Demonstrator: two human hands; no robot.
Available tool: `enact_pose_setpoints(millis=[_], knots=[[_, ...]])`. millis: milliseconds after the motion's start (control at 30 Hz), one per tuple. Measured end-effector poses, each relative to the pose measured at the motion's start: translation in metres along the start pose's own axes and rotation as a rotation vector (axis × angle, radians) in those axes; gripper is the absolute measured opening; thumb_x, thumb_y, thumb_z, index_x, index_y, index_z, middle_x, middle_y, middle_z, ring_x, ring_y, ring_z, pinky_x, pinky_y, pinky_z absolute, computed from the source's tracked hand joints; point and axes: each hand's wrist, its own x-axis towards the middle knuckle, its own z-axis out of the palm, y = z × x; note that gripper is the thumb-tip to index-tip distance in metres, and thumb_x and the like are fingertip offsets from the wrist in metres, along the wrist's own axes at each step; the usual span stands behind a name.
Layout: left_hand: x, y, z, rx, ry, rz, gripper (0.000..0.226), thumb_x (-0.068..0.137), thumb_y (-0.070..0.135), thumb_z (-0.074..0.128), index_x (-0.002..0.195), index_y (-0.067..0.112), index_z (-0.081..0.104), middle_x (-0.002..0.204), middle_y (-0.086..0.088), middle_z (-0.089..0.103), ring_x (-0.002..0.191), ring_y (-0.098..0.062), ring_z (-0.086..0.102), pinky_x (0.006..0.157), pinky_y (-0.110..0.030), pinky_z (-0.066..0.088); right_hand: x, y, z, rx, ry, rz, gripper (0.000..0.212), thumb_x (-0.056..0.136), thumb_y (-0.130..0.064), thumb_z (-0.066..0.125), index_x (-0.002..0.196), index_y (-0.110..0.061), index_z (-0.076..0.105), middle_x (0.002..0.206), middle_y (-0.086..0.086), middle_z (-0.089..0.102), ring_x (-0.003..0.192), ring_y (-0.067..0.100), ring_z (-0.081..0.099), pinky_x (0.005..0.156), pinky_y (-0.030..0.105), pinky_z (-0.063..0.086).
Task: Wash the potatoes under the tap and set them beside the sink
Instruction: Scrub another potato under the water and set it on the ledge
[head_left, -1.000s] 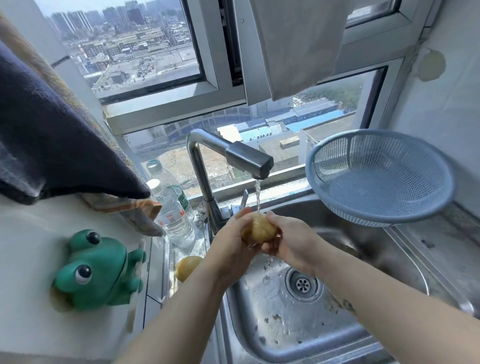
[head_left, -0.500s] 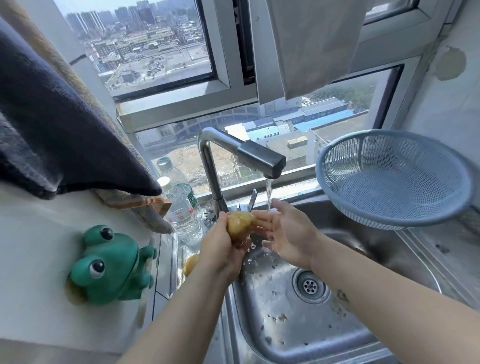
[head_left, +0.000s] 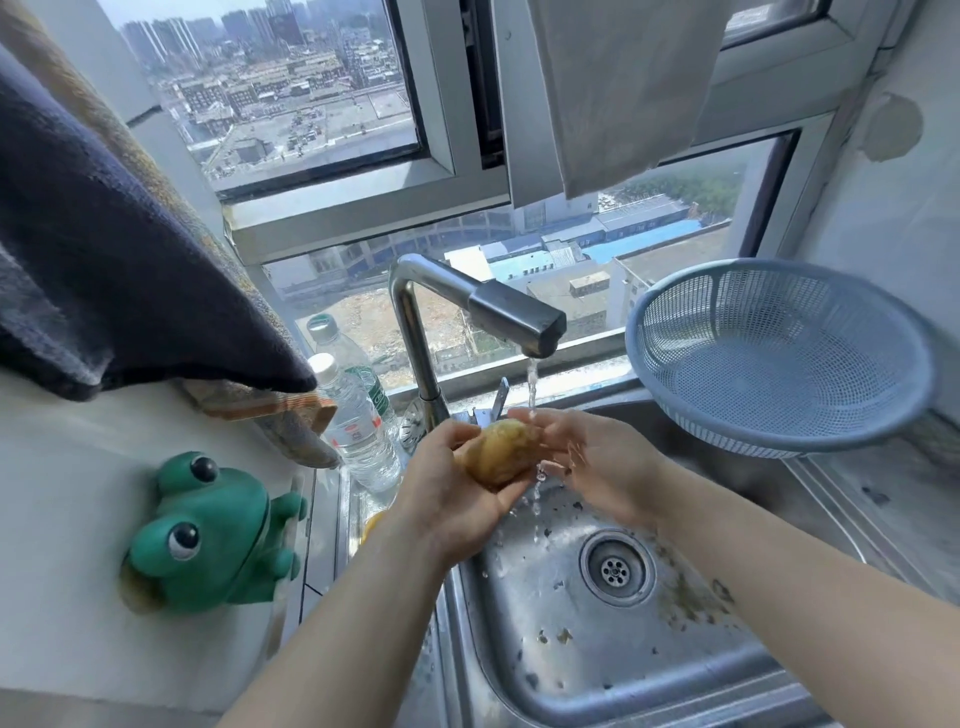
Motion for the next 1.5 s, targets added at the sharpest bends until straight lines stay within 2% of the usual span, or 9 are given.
enact_pose_setpoints(millis=[167,267,400,533,867,1033,1200,1367,1500], knots=[[0.001,-0.007,0.005,0.04,-0.082,-0.09,0.036,0.092,0.019,0.043,0.12,0.001,0.056,0.12,-0.023,0.059,0.087,-0.029,0.065,0.076,-0.039,0.058,-0.01,0.001,-0.011,-0.23,-0.041,-0.102,0.051,0.09,0.007,0.051,0.136,-0.016,0.048,0.123,0.008,0.064,0.111,0.017,0.061,0.099,0.031,0.048],[0.002,-0.01,0.002,0.073,-0.1,-0.148,0.038,0.094,0.028,0.044,0.123,0.008,0.057,0.097,-0.017,0.064,0.069,-0.024,0.066,0.063,-0.033,0.06,-0.014,0.001,-0.01,-0.327,-0.031,-0.149,0.051,0.09,-0.003,0.059,0.139,-0.012,0.046,0.124,0.008,0.063,0.114,0.016,0.061,0.1,0.03,0.048],[0.004,-0.011,-0.001,0.139,-0.004,-0.073,0.033,0.091,0.036,0.045,0.107,0.01,0.057,0.077,-0.011,0.06,0.053,-0.017,0.059,0.052,-0.025,0.056,-0.007,-0.001,0.008,0.012,-0.005,-0.108,0.038,0.093,-0.028,0.05,0.125,-0.009,0.054,0.125,0.022,0.06,0.11,0.024,0.059,0.103,0.034,0.042],[0.002,-0.003,-0.009,0.106,0.101,0.05,0.038,0.091,0.038,0.041,0.098,0.005,0.059,0.077,-0.011,0.058,0.051,-0.015,0.054,0.045,-0.022,0.053,0.008,-0.005,0.021,0.196,-0.015,-0.003,0.056,0.099,-0.044,0.028,0.141,-0.008,0.037,0.145,0.016,0.042,0.135,0.027,0.039,0.118,0.041,0.021],[-0.003,-0.003,-0.012,0.196,0.07,-0.029,0.038,0.093,0.042,0.044,0.099,0.007,0.059,0.075,-0.01,0.058,0.053,-0.016,0.054,0.049,-0.022,0.054,0.007,-0.01,0.018,0.309,-0.011,0.042,0.051,0.099,-0.043,0.031,0.13,-0.008,0.05,0.135,0.019,0.052,0.127,0.029,0.047,0.115,0.044,0.026],[0.003,-0.012,-0.005,0.268,0.016,-0.118,0.055,0.094,0.054,0.043,0.104,0.002,0.059,0.073,-0.012,0.061,0.045,-0.014,0.057,0.046,-0.023,0.055,-0.008,-0.007,0.008,0.041,-0.016,-0.031,0.031,0.095,-0.007,0.038,0.118,-0.009,0.058,0.114,0.013,0.061,0.099,0.021,0.055,0.087,0.032,0.044],[0.004,-0.015,0.003,0.343,-0.042,-0.208,0.06,0.089,0.066,0.04,0.092,0.01,0.062,0.067,-0.008,0.064,0.047,-0.014,0.058,0.048,-0.022,0.054,-0.015,-0.006,-0.004,-0.252,-0.056,-0.122,0.038,0.09,-0.007,0.059,0.127,-0.016,0.056,0.115,0.004,0.066,0.107,0.018,0.062,0.096,0.034,0.049],[0.006,-0.016,-0.004,0.418,-0.066,-0.116,0.063,0.093,0.066,0.033,0.106,0.015,0.069,0.097,-0.01,0.069,0.079,-0.019,0.065,0.065,-0.031,0.058,-0.013,-0.002,-0.003,-0.238,0.062,-0.178,0.033,0.086,-0.006,0.065,0.118,-0.015,0.061,0.11,0.006,0.067,0.094,0.013,0.065,0.081,0.022,0.055],[-0.002,-0.024,-0.005,0.348,-0.095,-0.035,0.054,0.095,0.055,0.039,0.121,0.015,0.064,0.102,-0.012,0.061,0.074,-0.018,0.058,0.065,-0.027,0.059,-0.015,0.008,0.0,-0.235,0.13,-0.195,0.025,0.081,-0.007,0.071,0.104,-0.013,0.065,0.096,0.003,0.069,0.081,0.007,0.066,0.068,0.015,0.052]])
